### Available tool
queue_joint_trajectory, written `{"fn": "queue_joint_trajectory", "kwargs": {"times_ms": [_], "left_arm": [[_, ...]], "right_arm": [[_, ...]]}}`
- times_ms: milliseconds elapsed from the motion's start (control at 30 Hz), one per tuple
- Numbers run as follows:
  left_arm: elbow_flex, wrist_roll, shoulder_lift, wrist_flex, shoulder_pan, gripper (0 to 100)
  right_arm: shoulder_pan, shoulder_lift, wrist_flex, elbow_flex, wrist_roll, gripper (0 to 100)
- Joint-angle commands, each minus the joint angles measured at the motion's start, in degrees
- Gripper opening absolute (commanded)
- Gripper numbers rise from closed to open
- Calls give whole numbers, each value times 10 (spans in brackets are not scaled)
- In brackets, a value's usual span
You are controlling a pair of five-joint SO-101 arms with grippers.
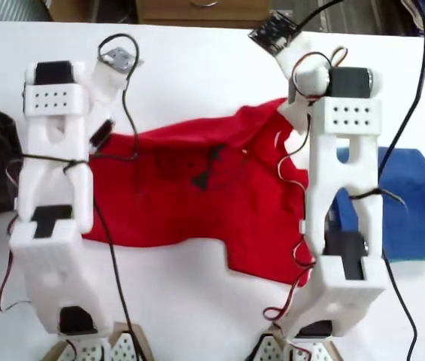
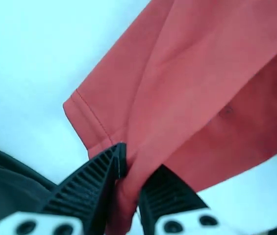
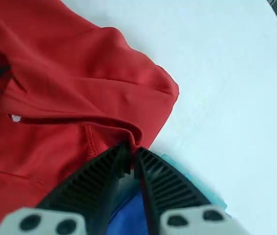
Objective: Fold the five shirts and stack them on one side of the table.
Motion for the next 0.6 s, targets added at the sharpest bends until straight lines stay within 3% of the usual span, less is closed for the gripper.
{"fn": "queue_joint_trajectory", "kwargs": {"times_ms": [0,233,567], "left_arm": [[36,-4,-67,-1,-6,20],[102,-7,-100,-6,-6,20],[186,-43,-135,-22,-12,20]], "right_arm": [[4,-60,29,-25,-5,19],[7,-149,31,93,-6,20],[7,-369,-111,454,-1,20]]}}
